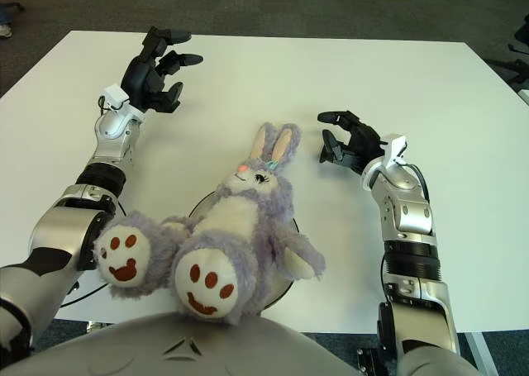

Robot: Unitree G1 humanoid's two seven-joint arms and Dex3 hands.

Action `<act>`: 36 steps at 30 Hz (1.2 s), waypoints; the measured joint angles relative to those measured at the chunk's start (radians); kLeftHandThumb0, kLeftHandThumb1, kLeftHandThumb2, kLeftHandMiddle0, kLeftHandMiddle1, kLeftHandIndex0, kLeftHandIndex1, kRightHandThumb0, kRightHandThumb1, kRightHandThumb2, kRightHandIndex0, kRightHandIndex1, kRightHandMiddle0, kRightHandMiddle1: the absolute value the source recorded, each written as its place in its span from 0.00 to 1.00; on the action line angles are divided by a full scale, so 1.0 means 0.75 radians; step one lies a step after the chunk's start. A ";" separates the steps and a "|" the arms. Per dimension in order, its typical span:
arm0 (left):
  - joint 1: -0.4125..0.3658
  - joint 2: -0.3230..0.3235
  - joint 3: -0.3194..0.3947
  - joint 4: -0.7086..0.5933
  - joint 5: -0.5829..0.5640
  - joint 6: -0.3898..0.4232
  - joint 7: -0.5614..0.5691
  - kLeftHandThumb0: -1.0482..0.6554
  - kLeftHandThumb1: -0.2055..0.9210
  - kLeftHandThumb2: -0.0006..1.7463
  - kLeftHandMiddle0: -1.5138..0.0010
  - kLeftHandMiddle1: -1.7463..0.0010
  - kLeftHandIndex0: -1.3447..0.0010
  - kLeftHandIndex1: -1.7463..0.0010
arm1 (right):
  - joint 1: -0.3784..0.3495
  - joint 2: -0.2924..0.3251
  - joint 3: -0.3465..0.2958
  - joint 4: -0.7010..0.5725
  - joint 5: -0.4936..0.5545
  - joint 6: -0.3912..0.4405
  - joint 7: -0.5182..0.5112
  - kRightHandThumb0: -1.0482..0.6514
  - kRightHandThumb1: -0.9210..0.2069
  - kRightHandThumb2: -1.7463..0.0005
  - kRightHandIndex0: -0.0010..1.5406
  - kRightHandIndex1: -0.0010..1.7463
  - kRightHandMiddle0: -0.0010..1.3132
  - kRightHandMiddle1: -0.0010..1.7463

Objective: Put the doll into the plate.

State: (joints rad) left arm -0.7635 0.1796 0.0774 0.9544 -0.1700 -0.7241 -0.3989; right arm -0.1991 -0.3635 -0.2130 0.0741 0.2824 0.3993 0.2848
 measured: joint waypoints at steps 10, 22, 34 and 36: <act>0.000 -0.002 0.081 0.066 -0.023 0.127 0.001 0.62 0.74 0.54 0.80 0.01 0.79 0.01 | 0.053 0.066 -0.010 -0.048 -0.132 -0.106 -0.215 0.88 0.50 0.38 0.47 0.85 0.11 0.78; 0.002 -0.013 0.110 0.106 -0.012 0.255 0.069 0.61 0.68 0.59 0.78 0.00 0.77 0.00 | 0.067 0.140 -0.011 -0.029 -0.253 -0.276 -0.380 0.88 0.49 0.39 0.47 0.85 0.13 0.86; 0.022 -0.051 0.137 0.109 -0.017 0.416 0.110 0.61 0.60 0.66 0.74 0.00 0.72 0.00 | 0.066 0.176 -0.021 0.035 -0.297 -0.410 -0.483 0.88 0.48 0.39 0.45 0.86 0.13 0.91; 0.029 -0.056 0.141 0.114 -0.017 0.440 0.112 0.61 0.59 0.66 0.74 0.00 0.71 0.00 | 0.066 0.184 -0.025 0.044 -0.304 -0.431 -0.501 0.88 0.48 0.39 0.45 0.86 0.14 0.92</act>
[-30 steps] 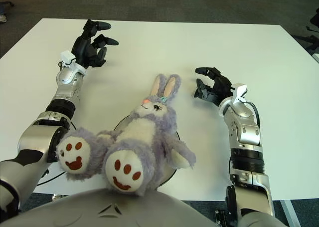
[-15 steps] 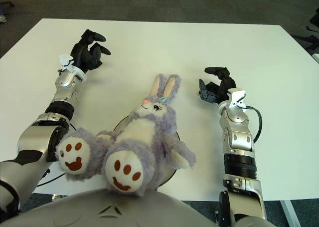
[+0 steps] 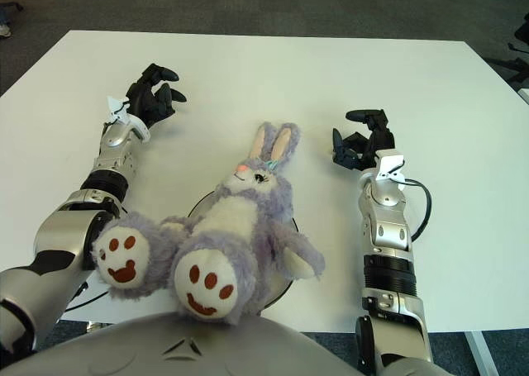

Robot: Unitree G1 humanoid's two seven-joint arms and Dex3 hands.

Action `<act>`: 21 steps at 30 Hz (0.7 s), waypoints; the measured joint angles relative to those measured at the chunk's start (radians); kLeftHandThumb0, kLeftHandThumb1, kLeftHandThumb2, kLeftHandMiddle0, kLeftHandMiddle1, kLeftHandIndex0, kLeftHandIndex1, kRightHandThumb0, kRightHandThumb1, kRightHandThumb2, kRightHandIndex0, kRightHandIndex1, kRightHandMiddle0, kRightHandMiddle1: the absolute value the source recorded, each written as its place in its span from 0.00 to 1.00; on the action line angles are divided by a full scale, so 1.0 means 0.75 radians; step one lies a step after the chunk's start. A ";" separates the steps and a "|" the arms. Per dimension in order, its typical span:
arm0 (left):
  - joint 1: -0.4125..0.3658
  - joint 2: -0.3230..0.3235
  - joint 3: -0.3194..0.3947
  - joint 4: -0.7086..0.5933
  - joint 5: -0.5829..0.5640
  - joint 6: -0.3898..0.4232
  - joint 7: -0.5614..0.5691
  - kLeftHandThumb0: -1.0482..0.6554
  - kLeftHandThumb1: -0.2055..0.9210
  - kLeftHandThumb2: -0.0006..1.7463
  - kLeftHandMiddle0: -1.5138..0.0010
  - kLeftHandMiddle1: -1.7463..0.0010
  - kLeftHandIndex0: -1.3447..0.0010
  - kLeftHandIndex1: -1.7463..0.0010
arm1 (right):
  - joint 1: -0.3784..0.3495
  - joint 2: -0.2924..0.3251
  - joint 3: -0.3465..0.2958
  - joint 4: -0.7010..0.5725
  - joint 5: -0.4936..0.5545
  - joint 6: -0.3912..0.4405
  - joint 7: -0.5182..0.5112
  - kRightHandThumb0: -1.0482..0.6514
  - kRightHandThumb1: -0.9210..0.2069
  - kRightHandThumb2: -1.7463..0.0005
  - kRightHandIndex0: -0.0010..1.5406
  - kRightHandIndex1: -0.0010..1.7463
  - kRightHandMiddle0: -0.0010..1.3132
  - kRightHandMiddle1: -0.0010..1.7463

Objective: Put the doll into the plate.

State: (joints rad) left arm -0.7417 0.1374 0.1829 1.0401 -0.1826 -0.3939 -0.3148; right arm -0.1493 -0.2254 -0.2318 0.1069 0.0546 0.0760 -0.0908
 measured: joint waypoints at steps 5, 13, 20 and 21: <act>0.004 -0.009 0.011 0.039 -0.001 0.044 0.000 0.61 0.57 0.68 0.72 0.00 0.70 0.00 | -0.001 0.013 0.000 0.035 -0.024 -0.061 -0.042 0.88 0.47 0.40 0.45 0.86 0.16 0.92; 0.004 -0.013 0.018 0.080 0.000 0.045 0.000 0.61 0.55 0.69 0.72 0.00 0.69 0.00 | -0.010 0.030 -0.001 0.088 -0.051 -0.142 -0.087 0.87 0.46 0.41 0.44 0.86 0.16 0.92; 0.005 -0.017 0.023 0.078 0.000 0.044 0.011 0.61 0.54 0.70 0.71 0.00 0.69 0.00 | -0.016 0.039 -0.001 0.119 -0.058 -0.194 -0.110 0.87 0.45 0.42 0.44 0.86 0.14 0.92; 0.006 -0.019 0.025 0.075 0.000 0.043 0.015 0.61 0.54 0.70 0.71 0.00 0.69 0.00 | -0.017 0.040 -0.001 0.122 -0.058 -0.197 -0.112 0.87 0.45 0.42 0.44 0.86 0.14 0.92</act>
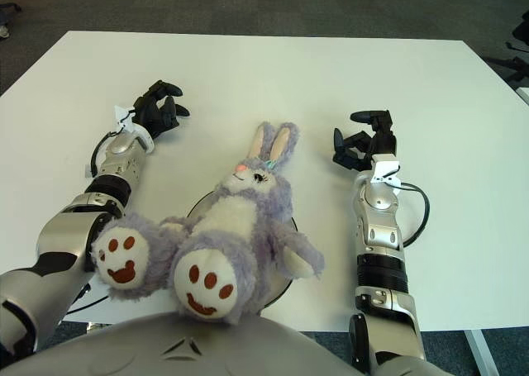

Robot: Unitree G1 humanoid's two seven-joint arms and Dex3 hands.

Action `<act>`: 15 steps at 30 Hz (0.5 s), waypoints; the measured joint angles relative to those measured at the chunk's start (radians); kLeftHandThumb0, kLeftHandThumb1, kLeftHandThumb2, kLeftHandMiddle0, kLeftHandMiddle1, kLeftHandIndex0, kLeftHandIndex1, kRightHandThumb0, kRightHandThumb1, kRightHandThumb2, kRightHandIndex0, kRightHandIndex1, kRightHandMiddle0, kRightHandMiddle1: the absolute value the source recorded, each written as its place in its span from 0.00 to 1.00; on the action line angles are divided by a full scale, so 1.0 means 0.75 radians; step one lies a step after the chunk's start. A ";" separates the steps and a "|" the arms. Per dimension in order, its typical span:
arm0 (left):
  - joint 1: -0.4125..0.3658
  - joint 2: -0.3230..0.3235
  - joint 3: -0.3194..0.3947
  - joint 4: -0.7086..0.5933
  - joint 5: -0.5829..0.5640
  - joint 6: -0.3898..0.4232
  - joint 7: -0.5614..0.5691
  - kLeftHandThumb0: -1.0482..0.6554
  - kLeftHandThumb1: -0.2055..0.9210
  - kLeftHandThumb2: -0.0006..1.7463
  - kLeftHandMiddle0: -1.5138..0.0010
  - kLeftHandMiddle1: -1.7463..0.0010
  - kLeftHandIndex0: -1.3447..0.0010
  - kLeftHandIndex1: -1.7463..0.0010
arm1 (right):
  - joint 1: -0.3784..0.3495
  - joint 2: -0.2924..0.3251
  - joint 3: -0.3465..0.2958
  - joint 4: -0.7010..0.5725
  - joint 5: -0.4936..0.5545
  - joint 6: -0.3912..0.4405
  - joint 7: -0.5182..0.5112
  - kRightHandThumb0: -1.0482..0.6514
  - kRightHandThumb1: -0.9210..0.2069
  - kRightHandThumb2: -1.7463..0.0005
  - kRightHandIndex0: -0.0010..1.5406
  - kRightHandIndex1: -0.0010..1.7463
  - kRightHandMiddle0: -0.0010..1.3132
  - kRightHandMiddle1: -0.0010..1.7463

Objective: Put the doll into the plate.

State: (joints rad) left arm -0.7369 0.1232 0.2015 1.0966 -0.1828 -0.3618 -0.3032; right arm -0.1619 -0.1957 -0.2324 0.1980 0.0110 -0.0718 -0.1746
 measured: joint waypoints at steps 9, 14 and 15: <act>0.038 -0.021 0.005 -0.052 0.000 -0.021 0.030 0.61 0.54 0.71 0.71 0.00 0.68 0.00 | -0.006 0.017 -0.001 0.020 0.003 -0.027 -0.002 0.87 0.43 0.43 0.42 0.87 0.14 0.93; 0.063 -0.030 0.002 -0.087 0.001 -0.032 0.031 0.61 0.54 0.71 0.71 0.00 0.68 0.00 | -0.006 0.019 -0.002 0.024 0.006 -0.028 0.000 0.87 0.43 0.43 0.42 0.87 0.13 0.93; 0.068 -0.032 0.001 -0.095 0.001 -0.033 0.031 0.61 0.54 0.71 0.71 0.00 0.68 0.00 | -0.006 0.020 -0.002 0.024 0.008 -0.028 0.002 0.87 0.42 0.43 0.42 0.87 0.13 0.93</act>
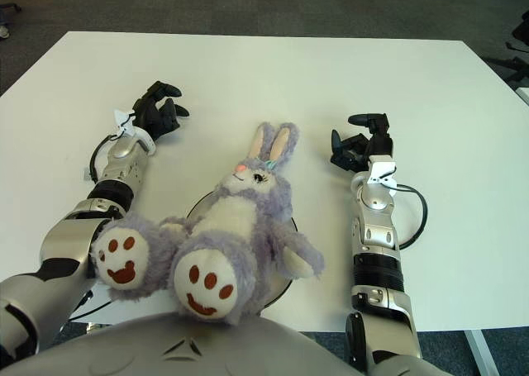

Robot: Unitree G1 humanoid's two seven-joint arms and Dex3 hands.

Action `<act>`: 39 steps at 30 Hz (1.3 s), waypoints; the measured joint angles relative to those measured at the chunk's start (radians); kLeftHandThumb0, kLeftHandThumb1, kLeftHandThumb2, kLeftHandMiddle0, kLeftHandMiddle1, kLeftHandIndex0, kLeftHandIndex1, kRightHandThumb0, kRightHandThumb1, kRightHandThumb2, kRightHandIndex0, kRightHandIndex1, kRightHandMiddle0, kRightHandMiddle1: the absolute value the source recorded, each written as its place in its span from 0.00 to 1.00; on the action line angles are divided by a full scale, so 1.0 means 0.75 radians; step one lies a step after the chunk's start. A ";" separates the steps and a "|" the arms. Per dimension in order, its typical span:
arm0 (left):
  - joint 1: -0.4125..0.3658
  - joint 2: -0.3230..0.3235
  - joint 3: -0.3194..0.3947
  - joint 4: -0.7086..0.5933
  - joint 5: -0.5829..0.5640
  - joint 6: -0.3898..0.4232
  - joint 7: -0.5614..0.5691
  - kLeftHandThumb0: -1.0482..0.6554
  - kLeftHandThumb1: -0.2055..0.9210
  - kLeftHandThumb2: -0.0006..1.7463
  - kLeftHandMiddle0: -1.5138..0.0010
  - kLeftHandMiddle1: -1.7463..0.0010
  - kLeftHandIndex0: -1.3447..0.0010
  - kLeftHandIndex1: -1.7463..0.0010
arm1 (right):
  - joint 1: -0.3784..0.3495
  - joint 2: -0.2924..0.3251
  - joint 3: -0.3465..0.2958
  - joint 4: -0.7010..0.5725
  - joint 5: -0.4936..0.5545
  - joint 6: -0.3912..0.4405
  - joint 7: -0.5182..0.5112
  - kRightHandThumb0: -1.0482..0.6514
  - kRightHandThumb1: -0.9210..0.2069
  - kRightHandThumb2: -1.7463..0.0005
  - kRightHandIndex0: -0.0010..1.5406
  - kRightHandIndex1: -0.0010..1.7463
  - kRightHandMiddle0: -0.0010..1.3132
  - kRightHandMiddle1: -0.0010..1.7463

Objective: Put the doll into the plate.

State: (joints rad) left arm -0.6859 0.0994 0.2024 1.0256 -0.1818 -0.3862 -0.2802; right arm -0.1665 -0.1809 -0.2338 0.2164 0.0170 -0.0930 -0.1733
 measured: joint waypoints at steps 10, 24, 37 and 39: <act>0.070 -0.020 -0.013 -0.101 0.003 -0.016 0.006 0.61 0.55 0.70 0.71 0.00 0.69 0.00 | 0.000 0.002 -0.002 0.000 0.004 -0.002 0.007 0.86 0.42 0.43 0.41 0.88 0.14 0.93; 0.200 -0.052 -0.052 -0.316 0.046 -0.003 0.093 0.61 0.57 0.68 0.72 0.00 0.70 0.00 | 0.001 0.008 -0.004 0.000 0.011 -0.015 0.026 0.86 0.42 0.43 0.41 0.87 0.15 0.92; 0.413 -0.115 -0.104 -0.705 0.074 0.049 0.171 0.61 0.58 0.67 0.73 0.00 0.71 0.00 | 0.017 0.010 -0.003 -0.028 0.006 -0.014 0.032 0.86 0.42 0.43 0.42 0.87 0.14 0.92; 0.427 -0.118 -0.105 -0.732 0.073 0.048 0.171 0.61 0.58 0.67 0.73 0.00 0.71 0.00 | 0.020 0.010 -0.003 -0.036 0.006 -0.013 0.032 0.86 0.42 0.43 0.42 0.87 0.14 0.92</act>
State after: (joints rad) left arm -0.3659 0.0111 0.1233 0.4766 -0.1267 -0.3504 -0.1519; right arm -0.1514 -0.1733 -0.2358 0.1893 0.0212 -0.1031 -0.1491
